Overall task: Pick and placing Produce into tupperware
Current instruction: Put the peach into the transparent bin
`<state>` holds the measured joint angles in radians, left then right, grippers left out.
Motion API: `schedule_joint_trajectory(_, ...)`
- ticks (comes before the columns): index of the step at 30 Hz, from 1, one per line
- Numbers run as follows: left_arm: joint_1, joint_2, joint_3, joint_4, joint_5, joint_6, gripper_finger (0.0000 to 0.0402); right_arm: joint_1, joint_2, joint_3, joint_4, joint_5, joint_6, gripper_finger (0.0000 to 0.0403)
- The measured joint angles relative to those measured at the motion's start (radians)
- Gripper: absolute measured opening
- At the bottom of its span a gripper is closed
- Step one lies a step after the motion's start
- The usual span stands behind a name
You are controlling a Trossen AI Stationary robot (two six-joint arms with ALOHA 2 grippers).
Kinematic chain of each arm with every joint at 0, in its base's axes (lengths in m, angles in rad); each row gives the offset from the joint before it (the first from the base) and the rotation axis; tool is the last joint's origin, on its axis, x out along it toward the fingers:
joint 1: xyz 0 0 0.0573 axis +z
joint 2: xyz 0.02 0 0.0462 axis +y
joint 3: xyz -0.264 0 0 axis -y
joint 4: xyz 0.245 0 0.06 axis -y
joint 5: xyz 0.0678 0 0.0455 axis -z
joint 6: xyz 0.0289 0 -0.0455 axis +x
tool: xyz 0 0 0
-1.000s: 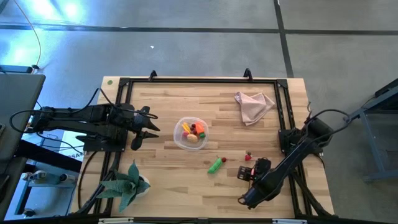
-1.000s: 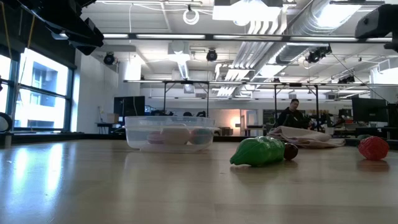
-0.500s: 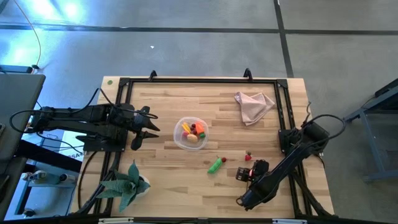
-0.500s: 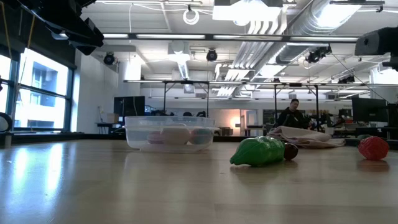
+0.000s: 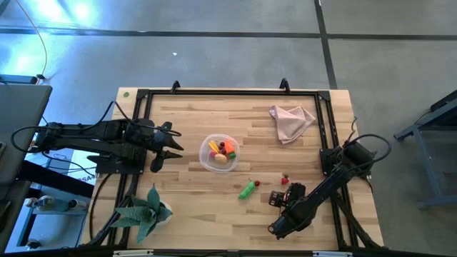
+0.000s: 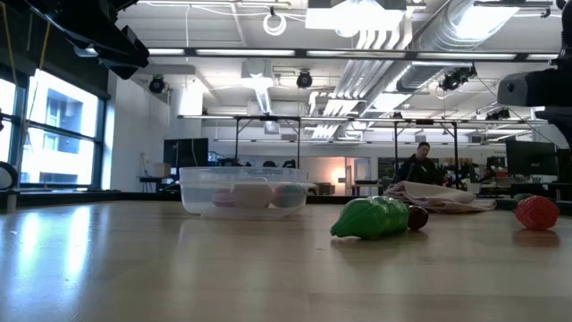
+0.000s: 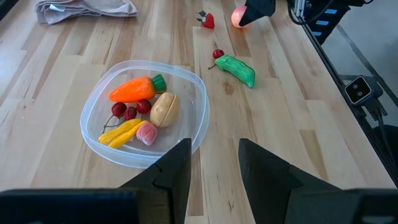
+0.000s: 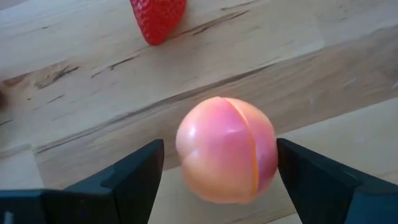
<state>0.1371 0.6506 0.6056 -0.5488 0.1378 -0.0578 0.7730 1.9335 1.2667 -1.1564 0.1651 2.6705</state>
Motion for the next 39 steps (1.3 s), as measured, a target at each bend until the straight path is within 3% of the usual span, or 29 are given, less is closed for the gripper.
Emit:
schedule_joint_trajectory(16, 0.0, 0.0, 0.0, 0.0, 0.0, 0.0, 0.0122, -0.014, 0.004, -0.068, 0.094, -0.02, 0.022, 0.0299)
schedule_joint_trajectory(33, 0.0, 0.0, 0.0, 0.0, 0.0, 0.0, 0.0122, -0.014, 0.004, -0.069, 0.069, -0.008, 0.026, 0.0298)
schedule_joint_trajectory(39, 0.0, 0.0, 0.0, 0.0, 0.0, 0.0, 0.0122, -0.014, 0.004, -0.069, 0.069, 0.005, 0.019, 0.028)
